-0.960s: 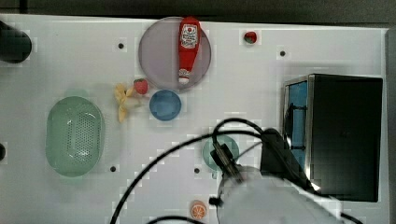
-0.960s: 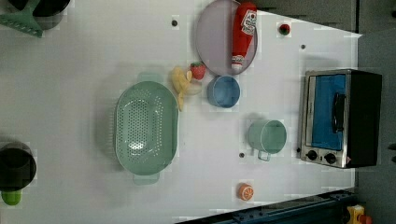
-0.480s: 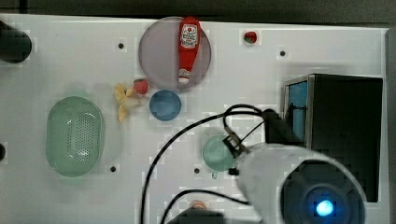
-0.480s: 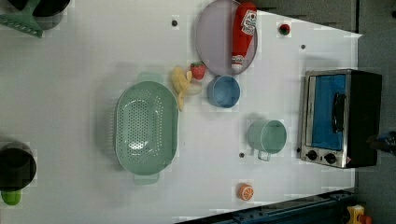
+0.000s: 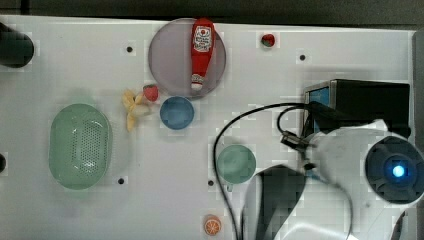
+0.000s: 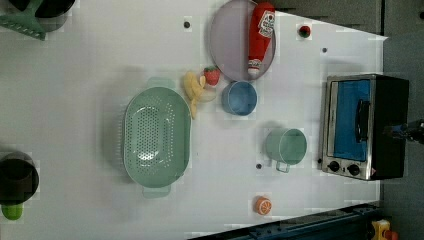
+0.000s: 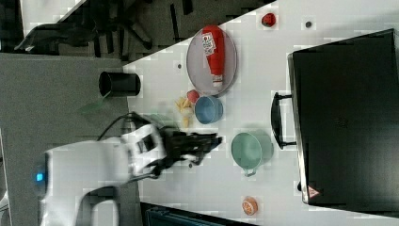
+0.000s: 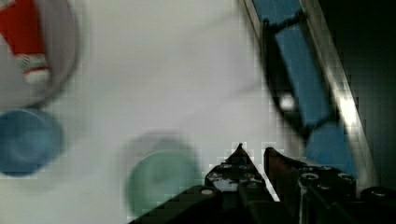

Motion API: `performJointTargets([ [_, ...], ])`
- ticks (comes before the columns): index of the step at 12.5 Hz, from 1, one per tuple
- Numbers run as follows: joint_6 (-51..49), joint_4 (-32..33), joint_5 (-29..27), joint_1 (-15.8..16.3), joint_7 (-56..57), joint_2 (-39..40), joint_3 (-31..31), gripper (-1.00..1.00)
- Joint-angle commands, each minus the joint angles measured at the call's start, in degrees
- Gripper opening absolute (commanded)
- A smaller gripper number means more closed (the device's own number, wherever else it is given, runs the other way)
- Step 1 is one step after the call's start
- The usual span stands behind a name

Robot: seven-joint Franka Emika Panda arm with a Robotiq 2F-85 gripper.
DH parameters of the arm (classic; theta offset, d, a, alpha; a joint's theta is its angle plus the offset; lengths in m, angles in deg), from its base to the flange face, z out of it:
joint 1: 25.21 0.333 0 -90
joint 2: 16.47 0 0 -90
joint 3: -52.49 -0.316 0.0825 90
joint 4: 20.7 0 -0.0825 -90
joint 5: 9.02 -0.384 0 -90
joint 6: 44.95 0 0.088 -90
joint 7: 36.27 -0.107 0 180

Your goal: Flap open oven.

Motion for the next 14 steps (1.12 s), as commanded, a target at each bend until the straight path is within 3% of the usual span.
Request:
performJointTargets([
  [1,8.49,0.14,0.22,-1.85,27.52,4.75,4.66,-0.65],
  [8,16.04,0.18,-0.24,-2.06,29.88,15.82,6.81,-0.65],
  [14,18.3,0.4,-0.17,-1.87,29.54,19.46,5.38,-0.65],
])
